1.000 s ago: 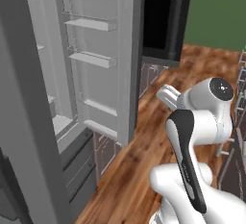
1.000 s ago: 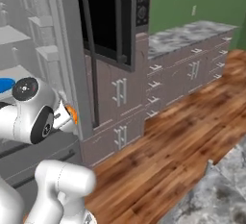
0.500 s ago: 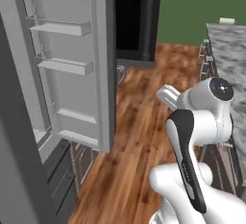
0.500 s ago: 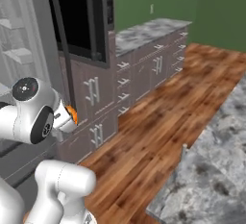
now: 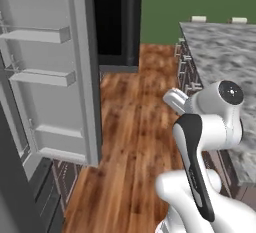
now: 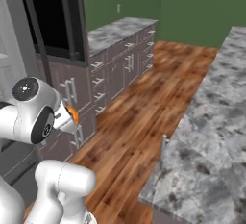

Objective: Transport the shrimp from the fridge to the microwave and turn on the microwave.

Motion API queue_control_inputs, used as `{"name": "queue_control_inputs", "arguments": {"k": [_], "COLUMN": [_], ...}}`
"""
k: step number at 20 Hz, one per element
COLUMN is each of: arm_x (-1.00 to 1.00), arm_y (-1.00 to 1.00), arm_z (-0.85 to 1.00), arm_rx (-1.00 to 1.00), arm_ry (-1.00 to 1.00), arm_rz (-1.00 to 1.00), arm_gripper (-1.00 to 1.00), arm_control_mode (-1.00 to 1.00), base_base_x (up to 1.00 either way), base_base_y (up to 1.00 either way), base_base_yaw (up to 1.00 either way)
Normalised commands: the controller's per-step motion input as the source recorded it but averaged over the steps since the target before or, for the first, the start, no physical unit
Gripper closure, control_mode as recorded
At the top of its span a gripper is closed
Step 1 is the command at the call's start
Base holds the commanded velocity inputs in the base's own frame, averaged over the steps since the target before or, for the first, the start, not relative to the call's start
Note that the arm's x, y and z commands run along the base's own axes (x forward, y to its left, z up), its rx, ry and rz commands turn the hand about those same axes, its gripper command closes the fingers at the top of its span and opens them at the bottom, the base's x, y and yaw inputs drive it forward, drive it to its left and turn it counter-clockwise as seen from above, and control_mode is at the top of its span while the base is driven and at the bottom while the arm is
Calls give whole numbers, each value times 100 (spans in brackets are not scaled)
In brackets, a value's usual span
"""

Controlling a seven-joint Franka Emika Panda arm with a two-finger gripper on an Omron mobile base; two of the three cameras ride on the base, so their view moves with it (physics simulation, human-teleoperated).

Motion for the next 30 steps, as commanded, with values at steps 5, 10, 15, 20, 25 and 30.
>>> {"name": "queue_control_inputs", "arguments": {"k": [5,10,15,20,25,30], "arm_x": [0,0,0,0,0,0], "arm_y": [0,0,0,0,0,0], "arm_z": [0,0,0,0,0,0], "arm_rx": [0,0,0,0,0,0], "arm_ry": [0,0,0,0,0,0], "arm_rz": [0,0,0,0,0,0], "arm_gripper": [100,100,100,100,100,100], "arm_control_mode": [100,100,100,100,100,100], "base_base_x": [26,53,65,52,60,81], "base_base_y": [-6,-5,0,0,3,4], "base_base_yaw": [-19,-16,-12,-11,-12,-11]}}
